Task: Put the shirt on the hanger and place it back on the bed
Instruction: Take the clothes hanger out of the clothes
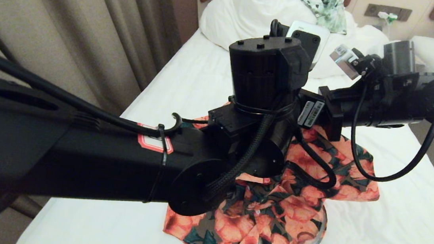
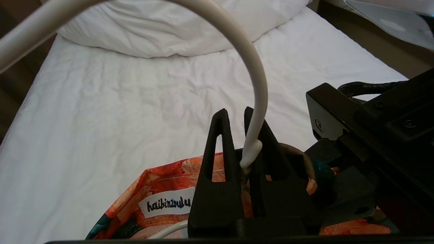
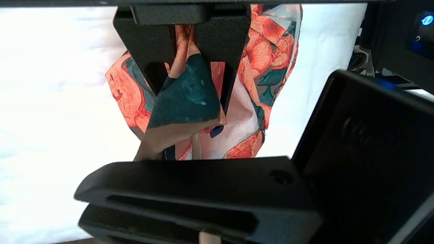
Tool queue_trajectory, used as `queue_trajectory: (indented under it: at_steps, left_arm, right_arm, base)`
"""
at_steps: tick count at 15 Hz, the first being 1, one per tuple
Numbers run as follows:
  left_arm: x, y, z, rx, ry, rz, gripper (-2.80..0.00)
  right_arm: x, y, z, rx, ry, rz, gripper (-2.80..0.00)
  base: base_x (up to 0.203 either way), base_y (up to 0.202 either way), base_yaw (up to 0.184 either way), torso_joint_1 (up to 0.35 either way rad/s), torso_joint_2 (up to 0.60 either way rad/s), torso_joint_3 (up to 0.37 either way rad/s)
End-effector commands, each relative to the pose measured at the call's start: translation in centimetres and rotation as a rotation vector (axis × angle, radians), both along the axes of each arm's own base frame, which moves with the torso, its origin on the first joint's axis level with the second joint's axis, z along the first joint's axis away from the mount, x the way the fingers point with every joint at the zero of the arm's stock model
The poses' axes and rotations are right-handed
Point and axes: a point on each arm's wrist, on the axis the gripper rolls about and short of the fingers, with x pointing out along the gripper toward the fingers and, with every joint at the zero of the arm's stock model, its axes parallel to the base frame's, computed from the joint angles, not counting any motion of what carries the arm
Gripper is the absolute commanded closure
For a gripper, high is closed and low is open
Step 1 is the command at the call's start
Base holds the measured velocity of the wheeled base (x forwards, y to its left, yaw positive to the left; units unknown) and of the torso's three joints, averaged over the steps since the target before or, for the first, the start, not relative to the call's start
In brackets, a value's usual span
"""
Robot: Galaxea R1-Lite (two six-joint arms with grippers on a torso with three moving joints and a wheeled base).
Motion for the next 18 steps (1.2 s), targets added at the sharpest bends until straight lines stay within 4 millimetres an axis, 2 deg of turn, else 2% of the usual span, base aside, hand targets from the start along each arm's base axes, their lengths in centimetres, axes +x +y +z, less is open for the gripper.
queue_trajectory:
  at_steps: [1,4,6,9,13,15,18]
  left_arm:
    - [-0.1,0.3,0.5,-0.013,-0.009,0.006,0.00]
    - [-0.1,0.3,0.6,-0.015,-0.012,0.006,0.00]
    - [0.0,0.3,0.9,-0.017,-0.019,0.008,0.00]
    - [0.5,0.4,1.5,-0.021,-0.036,0.020,0.00]
    - [1.4,0.3,1.4,-0.014,-0.035,0.037,0.00]
    - [1.6,0.3,1.2,-0.009,-0.033,0.040,0.00]
    - [1.8,0.1,1.2,-0.013,-0.035,0.040,0.00]
  right_arm:
    - [0.1,0.1,-0.3,0.020,0.000,0.043,-2.80]
    - [0.2,0.1,-0.7,0.024,-0.019,0.040,-2.80]
    - [-0.1,-1.1,-0.9,0.017,-0.033,0.016,-2.80]
    - [-1.3,-3.2,-0.5,0.012,-0.046,-0.033,-2.80]
    - [-3.4,-4.6,0.1,0.004,-0.040,-0.081,-2.80]
    - [-4.0,-4.9,0.4,0.010,-0.018,-0.092,-2.80]
    - [-4.8,-5.0,1.5,0.058,0.109,-0.121,-2.80]
  base:
    - [0.000,0.000,0.000,0.000,0.00,0.000]
    - [0.000,0.000,0.000,0.000,0.00,0.000]
    - [0.000,0.000,0.000,0.000,0.00,0.000]
    - [0.000,0.000,0.000,0.000,0.00,0.000]
    - [0.000,0.000,0.000,0.000,0.00,0.000]
    - [0.000,0.000,0.000,0.000,0.00,0.000]
    - [0.000,0.000,0.000,0.000,0.00,0.000]
